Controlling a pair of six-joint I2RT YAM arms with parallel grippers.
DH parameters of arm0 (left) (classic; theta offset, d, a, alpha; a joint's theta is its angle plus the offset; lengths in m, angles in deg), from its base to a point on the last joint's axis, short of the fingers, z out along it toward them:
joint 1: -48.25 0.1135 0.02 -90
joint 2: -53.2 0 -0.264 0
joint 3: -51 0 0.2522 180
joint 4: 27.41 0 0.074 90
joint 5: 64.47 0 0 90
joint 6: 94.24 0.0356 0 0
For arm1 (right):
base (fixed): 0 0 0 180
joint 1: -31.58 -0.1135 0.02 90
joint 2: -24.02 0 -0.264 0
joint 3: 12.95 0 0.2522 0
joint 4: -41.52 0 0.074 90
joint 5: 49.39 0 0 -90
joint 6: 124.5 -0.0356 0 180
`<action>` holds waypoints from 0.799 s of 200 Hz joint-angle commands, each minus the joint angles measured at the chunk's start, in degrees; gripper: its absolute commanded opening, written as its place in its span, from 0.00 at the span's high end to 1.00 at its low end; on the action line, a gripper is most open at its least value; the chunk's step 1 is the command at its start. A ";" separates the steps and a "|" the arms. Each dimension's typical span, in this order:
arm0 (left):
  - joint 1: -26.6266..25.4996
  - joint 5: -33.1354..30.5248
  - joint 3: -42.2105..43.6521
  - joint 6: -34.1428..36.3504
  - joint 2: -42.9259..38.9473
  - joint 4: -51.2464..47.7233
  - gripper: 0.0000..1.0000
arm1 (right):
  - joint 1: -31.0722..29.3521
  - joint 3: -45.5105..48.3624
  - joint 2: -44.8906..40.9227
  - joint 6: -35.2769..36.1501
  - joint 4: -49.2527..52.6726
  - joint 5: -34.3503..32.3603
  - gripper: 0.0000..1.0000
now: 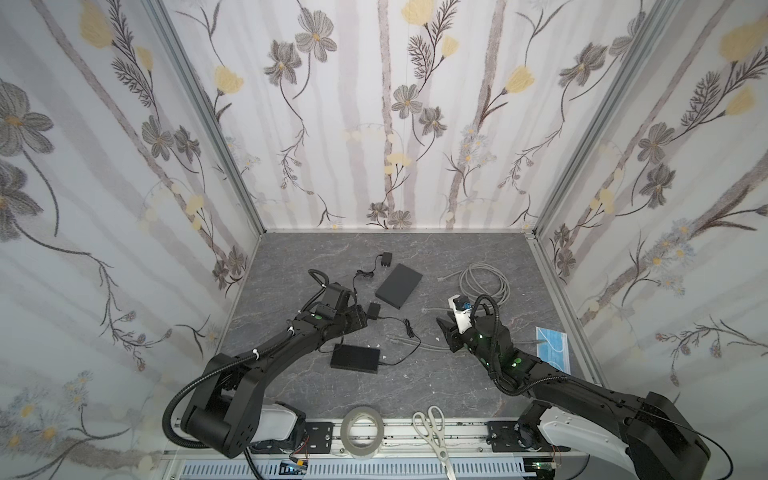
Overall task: Insert the plug into the switch port
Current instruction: 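Open the right gripper and withdraw it while the left gripper releases the switch, then grasp the black wall adapter with the left gripper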
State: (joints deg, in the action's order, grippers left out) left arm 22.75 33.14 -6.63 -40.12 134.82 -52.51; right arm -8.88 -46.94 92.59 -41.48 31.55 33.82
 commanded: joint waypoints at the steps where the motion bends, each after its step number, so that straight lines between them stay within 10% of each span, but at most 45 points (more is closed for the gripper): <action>1: -0.97 -0.87 -6.52 3.55 6.66 -1.87 0.32 | 0.88 1.33 0.17 0.74 -6.40 -4.97 0.57; 51: -2.09 -7.08 -20.01 9.20 21.65 -9.58 0.35 | 0.93 4.98 -1.65 1.12 -11.53 -5.90 0.56; 160: -3.60 -6.98 -20.00 9.51 24.96 -8.66 0.43 | 0.90 3.70 -2.01 1.80 -8.10 -6.69 0.56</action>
State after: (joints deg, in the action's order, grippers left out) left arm 19.34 26.59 -27.92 -30.57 160.33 -60.27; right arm -8.01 -42.94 91.11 -39.80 24.45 28.03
